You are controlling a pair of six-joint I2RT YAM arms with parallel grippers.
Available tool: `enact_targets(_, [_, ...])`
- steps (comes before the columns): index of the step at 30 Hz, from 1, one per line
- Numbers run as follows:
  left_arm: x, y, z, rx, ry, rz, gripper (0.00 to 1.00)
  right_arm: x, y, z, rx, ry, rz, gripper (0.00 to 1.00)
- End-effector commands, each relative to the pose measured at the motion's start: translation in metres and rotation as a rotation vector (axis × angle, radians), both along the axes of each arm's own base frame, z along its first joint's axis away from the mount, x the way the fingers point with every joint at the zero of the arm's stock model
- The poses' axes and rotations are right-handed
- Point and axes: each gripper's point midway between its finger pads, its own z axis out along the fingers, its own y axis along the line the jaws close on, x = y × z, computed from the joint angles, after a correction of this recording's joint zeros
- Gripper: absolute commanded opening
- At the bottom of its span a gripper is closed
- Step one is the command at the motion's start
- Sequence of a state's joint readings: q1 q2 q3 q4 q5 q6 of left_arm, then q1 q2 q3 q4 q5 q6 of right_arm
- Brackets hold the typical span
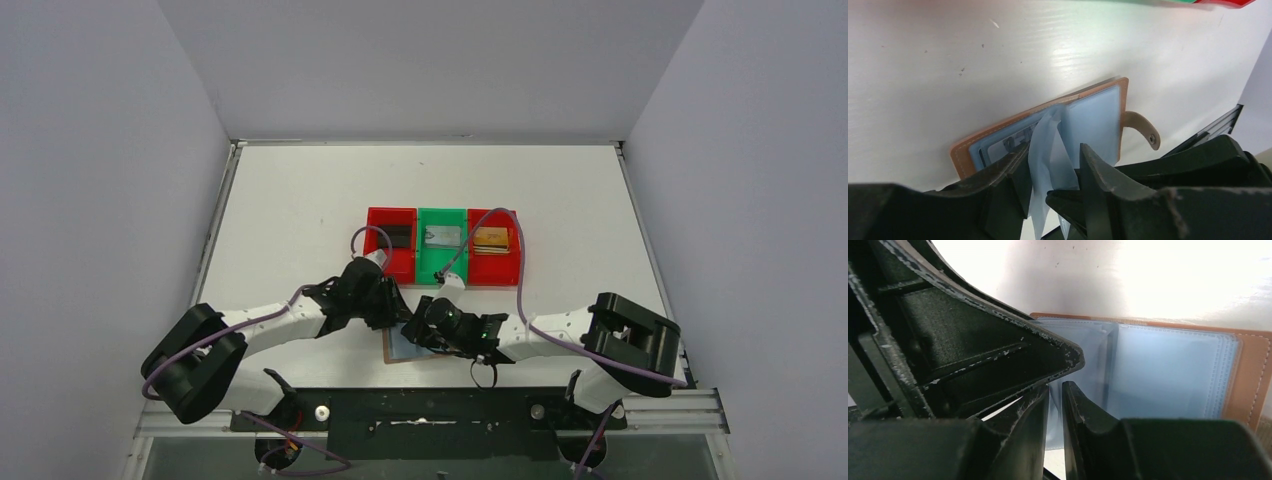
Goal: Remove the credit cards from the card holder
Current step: Remove the credit card from the card holder.
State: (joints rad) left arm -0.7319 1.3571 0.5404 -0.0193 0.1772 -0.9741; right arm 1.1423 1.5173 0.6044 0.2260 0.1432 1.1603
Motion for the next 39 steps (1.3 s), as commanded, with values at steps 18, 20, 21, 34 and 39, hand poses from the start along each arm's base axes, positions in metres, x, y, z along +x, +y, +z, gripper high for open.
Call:
enact_targets(18, [-0.008, -0.006, 0.001, -0.001, -0.006, -0.067, 0.24, 0.005, 0.002, 0.081, 0.129, -0.191, -0.016, 0.59])
enact_targets(20, [-0.010, -0.006, 0.004, -0.005, -0.009, -0.075, 0.30, 0.008, -0.016, 0.075, 0.093, -0.182, -0.085, 0.58])
enact_targets(21, [-0.012, -0.006, 0.006, -0.009, -0.009, -0.082, 0.32, 0.009, -0.024, 0.072, 0.085, -0.177, -0.114, 0.57])
enact_targets(34, [-0.039, -0.007, 0.003, -0.064, 0.039, -0.153, 0.29, 0.009, -0.063, 0.059, 0.089, -0.149, -0.251, 0.56])
enact_targets(39, [-0.034, -0.004, 0.007, -0.043, 0.012, -0.131, 0.00, 0.010, -0.069, 0.053, 0.066, -0.135, -0.278, 0.56])
